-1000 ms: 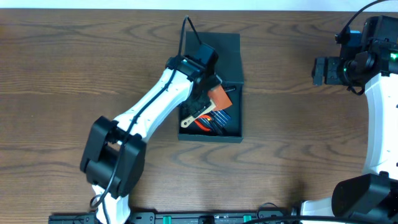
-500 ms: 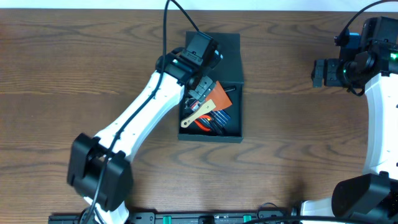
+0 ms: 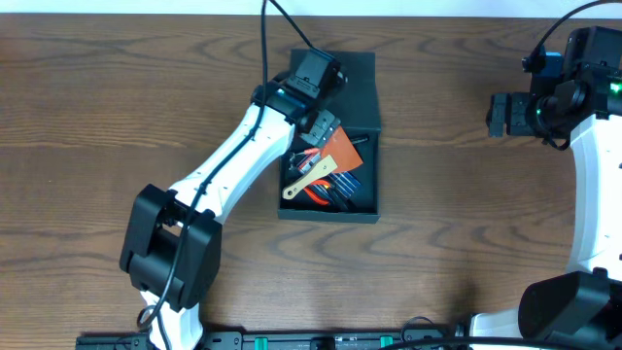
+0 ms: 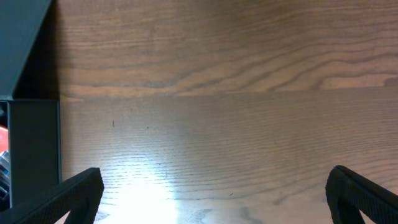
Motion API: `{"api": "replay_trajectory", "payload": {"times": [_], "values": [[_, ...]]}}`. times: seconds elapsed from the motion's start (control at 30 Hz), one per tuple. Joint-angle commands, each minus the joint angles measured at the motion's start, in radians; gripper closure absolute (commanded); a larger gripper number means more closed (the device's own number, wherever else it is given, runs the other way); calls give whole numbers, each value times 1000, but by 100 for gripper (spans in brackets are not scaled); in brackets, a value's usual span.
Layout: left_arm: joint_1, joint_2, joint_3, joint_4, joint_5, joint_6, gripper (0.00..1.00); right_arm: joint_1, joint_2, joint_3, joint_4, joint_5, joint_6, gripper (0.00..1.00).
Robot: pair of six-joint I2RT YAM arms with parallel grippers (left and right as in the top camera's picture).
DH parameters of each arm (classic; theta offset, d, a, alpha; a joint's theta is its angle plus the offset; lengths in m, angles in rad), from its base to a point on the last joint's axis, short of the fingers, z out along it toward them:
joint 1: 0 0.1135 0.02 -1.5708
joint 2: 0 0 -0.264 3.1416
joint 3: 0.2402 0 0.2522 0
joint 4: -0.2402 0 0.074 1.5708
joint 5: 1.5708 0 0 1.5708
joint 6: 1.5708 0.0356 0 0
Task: Pack container
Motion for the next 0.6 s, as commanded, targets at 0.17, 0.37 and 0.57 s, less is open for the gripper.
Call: {"api": "replay_trajectory", "payload": {"times": [0.17, 0.37, 0.57], "values": [[32, 63, 8, 6, -13, -11, 19, -8, 5, 0, -3, 3, -11, 1], [31, 73, 8, 7, -13, -12, 19, -8, 5, 0, -3, 3, -11, 1], [27, 73, 8, 5, -12, -12, 19, -8, 5, 0, -2, 3, -11, 1]]}}
